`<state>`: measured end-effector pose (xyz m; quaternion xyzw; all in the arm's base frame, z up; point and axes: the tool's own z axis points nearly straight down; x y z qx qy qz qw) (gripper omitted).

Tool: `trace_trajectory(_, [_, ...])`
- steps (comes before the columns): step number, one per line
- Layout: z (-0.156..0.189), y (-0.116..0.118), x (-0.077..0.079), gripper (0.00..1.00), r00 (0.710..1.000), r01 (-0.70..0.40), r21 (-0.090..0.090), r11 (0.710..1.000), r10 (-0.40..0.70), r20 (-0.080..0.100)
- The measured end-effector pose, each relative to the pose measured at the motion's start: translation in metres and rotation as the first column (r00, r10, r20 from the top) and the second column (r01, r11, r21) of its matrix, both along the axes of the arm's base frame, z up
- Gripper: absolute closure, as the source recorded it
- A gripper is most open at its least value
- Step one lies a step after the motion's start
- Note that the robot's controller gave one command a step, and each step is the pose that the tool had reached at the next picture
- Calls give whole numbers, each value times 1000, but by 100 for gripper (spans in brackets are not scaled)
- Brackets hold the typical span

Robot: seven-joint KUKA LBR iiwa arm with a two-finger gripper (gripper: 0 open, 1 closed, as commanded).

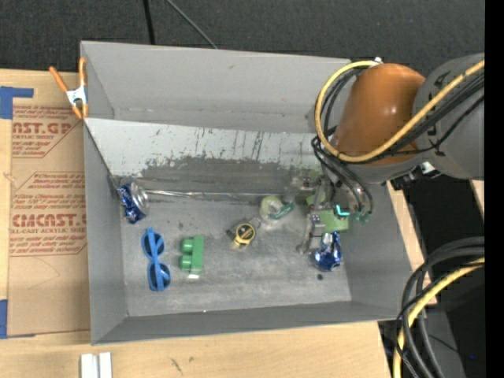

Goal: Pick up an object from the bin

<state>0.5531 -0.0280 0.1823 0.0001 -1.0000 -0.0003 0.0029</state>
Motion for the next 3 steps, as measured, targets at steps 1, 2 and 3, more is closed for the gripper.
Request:
trace_trajectory(1, [-102,-111,-10,0,990,-141,4,990,141,5])
trace_trajectory(2, [-102,-113,-9,100,990,-139,2,990,139,6])
trace_trajectory(3, [30,-103,-41,100,985,-172,-4,985,172,14])
